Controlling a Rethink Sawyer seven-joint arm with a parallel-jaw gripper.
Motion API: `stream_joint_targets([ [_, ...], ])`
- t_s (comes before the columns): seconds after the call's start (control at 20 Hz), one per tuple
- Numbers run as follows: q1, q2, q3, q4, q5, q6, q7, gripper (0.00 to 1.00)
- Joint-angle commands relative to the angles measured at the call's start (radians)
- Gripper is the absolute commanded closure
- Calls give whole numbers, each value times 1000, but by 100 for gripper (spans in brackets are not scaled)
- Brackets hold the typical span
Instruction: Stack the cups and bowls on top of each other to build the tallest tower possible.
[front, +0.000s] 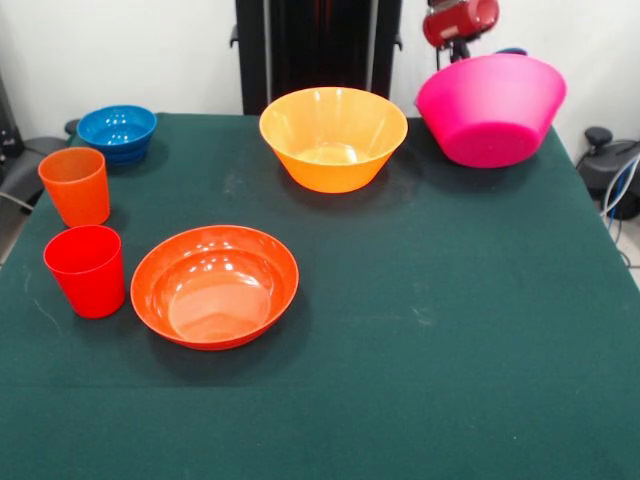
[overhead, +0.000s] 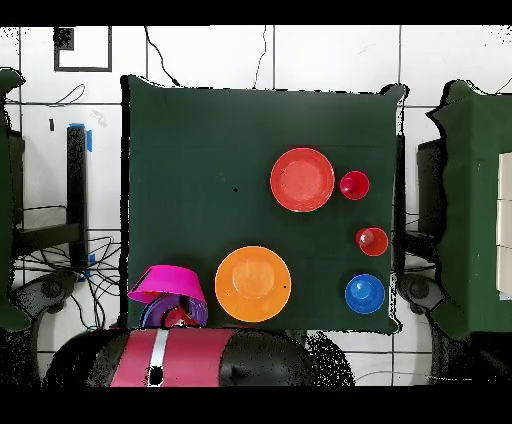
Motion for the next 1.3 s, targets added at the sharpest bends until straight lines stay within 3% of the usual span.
stream_joint_targets([
  [0.05,-135,-462,111,132,24,433,29,100],
  [0.1,-150,-537,123,152,33,495,13,100],
  [0.25,-212,-882,200,190,36,800,-12,100],
  [0.35,-215,-1023,221,162,7,936,8,100],
  [0.45,-215,-1068,236,134,-30,962,40,100],
  [0.6,-203,-1009,220,102,-80,865,87,100],
  [0.75,-158,-836,138,47,-110,649,63,100],
  [0.85,-144,-773,109,20,-130,577,46,100],
  [1.1,-151,-730,93,-11,-181,522,39,100],
  [1.3,-180,-742,115,-6,-212,537,56,100],
])
